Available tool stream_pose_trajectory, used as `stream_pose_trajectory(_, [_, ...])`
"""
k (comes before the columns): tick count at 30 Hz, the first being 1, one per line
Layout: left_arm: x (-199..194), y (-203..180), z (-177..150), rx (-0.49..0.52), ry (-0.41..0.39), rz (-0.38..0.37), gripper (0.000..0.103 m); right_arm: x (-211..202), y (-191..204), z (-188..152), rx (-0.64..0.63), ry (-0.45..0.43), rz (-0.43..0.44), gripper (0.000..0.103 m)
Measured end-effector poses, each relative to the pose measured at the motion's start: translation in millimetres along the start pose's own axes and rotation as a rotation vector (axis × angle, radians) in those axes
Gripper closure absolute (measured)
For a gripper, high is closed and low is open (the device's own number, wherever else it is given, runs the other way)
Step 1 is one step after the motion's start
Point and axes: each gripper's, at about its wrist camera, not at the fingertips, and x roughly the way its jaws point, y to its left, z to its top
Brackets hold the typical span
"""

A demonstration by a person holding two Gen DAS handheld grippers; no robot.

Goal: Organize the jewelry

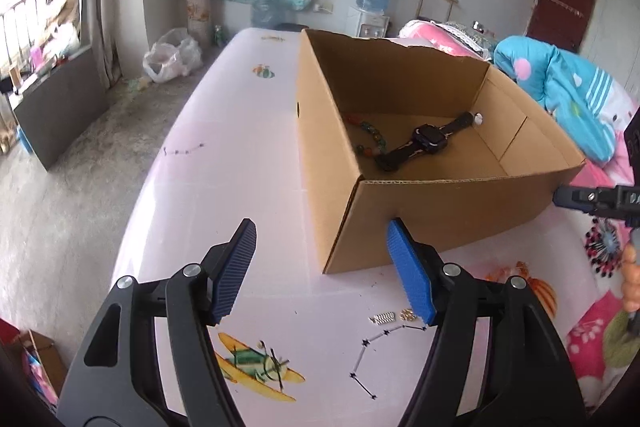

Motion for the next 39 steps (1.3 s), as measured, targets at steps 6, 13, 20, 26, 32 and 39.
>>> stream_pose_trajectory(6, [-7.3, -8.1, -40.1, 0.056, 0.086, -0.046, 0.031, 1.0, 7.2, -51.1, -0.11, 0.022, -0.145, 0.028])
stream_pose_trajectory(13, [13.0, -30.0, -80.4, 0.181, 0.197, 0.025, 0.027, 17.8, 4.2, -104.4, -0.141, 0.084, -0.324, 0.024])
stream_pose_trajectory(20, [20.8, -28.1, -76.6, 0.188, 0.196, 0.058, 0.012, 33.0, 17.0, -105.0, -0.207, 0.089, -0.428, 0.013])
stream_pose_trajectory(26, [21.5, -26.5, -74.5, 0.175, 0.187, 0.062, 0.008, 33.1, 26.5, -112.8, -0.213, 0.077, -0.452, 0.007])
stream_pose_trajectory(32, [24.9, -27.8, -69.3, 0.182, 0.21, 0.069, 0.007, 31.3, 29.9, -121.7, -0.214, 0.062, -0.454, 0.007])
stream_pose_trajectory(39, [26.3, -25.7, -69.5, 0.183, 0.229, 0.06, 0.007, 32.0, 26.0, -118.3, -0.218, 0.068, -0.449, 0.007])
